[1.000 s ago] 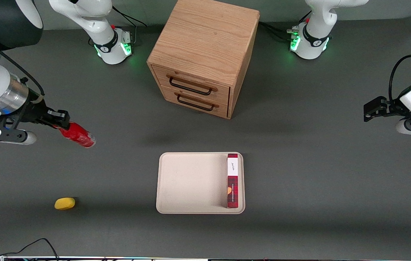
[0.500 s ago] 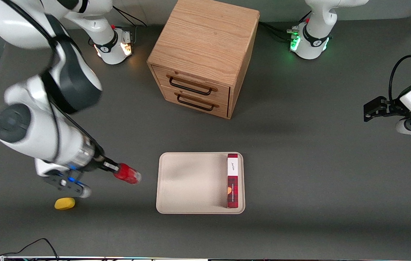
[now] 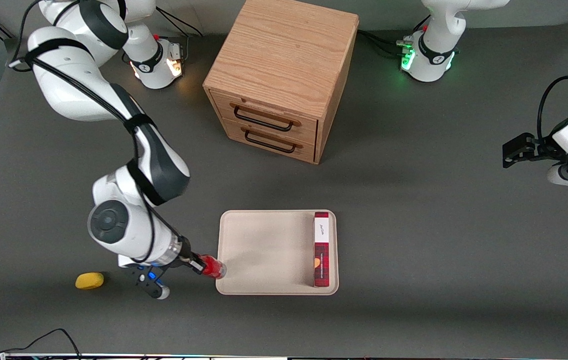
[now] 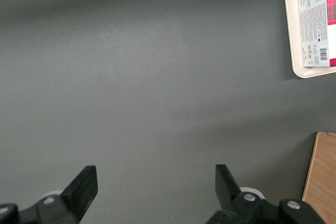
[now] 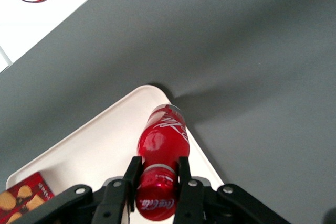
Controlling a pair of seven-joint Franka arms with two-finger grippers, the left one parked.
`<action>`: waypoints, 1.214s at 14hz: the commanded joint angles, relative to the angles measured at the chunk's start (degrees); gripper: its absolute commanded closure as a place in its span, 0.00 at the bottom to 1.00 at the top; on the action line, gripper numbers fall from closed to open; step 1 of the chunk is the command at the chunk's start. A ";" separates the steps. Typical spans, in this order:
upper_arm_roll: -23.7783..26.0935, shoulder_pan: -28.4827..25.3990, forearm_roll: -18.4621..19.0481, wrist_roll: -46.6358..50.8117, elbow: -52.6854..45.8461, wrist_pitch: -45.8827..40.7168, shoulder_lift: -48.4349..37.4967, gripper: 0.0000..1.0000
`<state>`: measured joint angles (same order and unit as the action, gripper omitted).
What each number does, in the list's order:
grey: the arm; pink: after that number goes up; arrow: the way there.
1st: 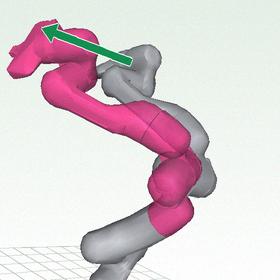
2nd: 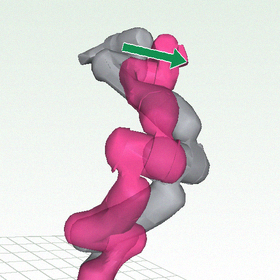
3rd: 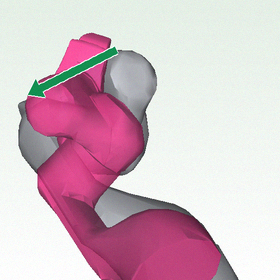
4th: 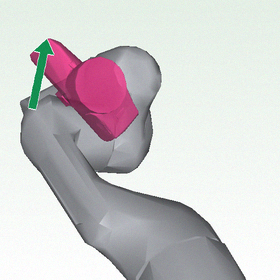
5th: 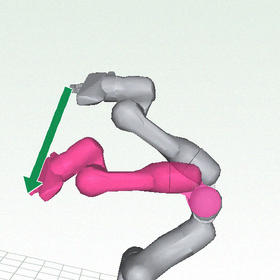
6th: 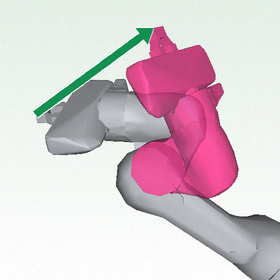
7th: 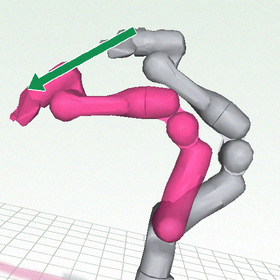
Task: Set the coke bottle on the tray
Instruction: 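Lift the red bottle and carry it over the cream tray, then lower the bottle onto the tray and open the right gripper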
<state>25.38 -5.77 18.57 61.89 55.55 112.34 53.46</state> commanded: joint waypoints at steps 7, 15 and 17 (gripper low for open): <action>0.90 -1.52 2.97 4.12 -3.43 2.70 3.41 0.84; 5.54 0.84 5.15 0.63 -3.17 -11.93 -8.95 0.00; 8.36 4.00 4.90 -7.09 -1.34 -19.67 -16.77 0.00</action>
<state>31.16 -5.30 22.42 60.35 49.86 99.43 46.17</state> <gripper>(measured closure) 0.000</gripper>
